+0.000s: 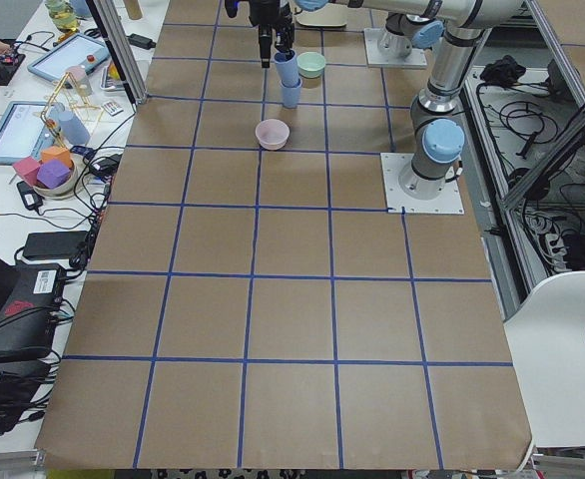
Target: Stack blue cups with both arms
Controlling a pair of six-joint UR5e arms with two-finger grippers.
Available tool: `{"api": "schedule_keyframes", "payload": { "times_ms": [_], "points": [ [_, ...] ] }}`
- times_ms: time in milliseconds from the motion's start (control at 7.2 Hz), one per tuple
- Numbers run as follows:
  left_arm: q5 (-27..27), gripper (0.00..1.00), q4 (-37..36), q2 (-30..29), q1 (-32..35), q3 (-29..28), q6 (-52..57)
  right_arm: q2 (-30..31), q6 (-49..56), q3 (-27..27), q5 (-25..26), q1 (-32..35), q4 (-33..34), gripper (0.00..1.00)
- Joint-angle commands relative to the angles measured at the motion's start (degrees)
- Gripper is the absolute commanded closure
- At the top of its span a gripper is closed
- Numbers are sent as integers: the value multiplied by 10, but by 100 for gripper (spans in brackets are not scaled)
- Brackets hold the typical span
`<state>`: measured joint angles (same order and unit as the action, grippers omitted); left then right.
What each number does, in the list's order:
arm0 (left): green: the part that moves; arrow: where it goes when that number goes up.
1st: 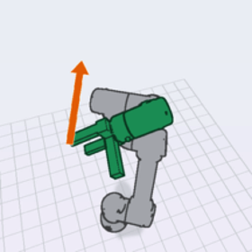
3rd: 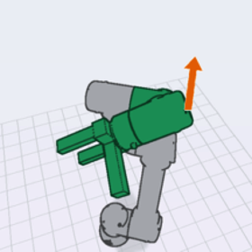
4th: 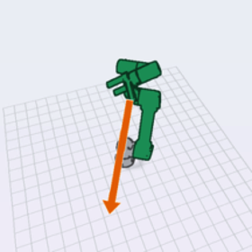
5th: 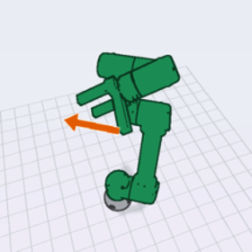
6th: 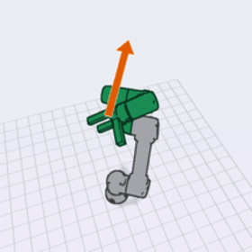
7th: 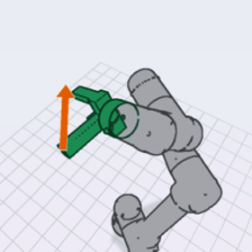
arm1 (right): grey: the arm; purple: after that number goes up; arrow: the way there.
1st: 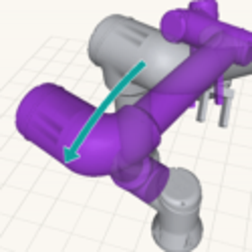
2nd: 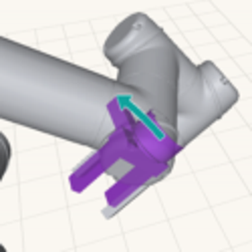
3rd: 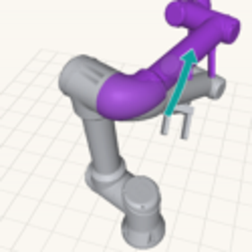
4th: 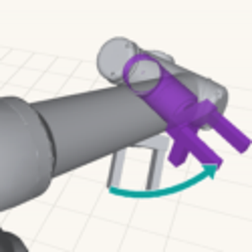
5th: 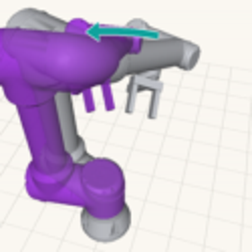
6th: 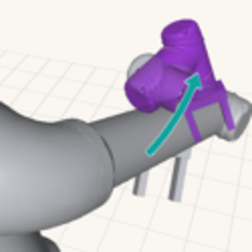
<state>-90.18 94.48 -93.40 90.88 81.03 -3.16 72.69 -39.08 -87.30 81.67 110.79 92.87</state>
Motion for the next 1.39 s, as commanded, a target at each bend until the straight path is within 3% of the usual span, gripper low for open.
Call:
{"api": "schedule_keyframes", "payload": {
  "times_ms": [0, 417, 556, 694, 833, 1250],
  "points": [
    [-1, 0, 0, 1, 0, 0, 0, -5, -1, -8, 2, 0, 4, 100],
    [-2, 0, 0, 2, 0, 0, 0, -4, 1, -30, 23, 0, 10, 100],
    [-1, 0, 0, 1, 0, -1, 0, -4, 1, -30, 23, 0, 13, 92],
    [-2, 0, 0, 2, 0, 0, 0, -4, -1, -30, 28, 0, 33, 28],
    [-2, 0, 0, 2, 0, 0, 0, -1, -2, -27, 34, 0, 40, 0],
    [-2, 0, 0, 2, 0, 0, 0, 3, -1, 13, 34, -14, 31, 0]
  ]
}}
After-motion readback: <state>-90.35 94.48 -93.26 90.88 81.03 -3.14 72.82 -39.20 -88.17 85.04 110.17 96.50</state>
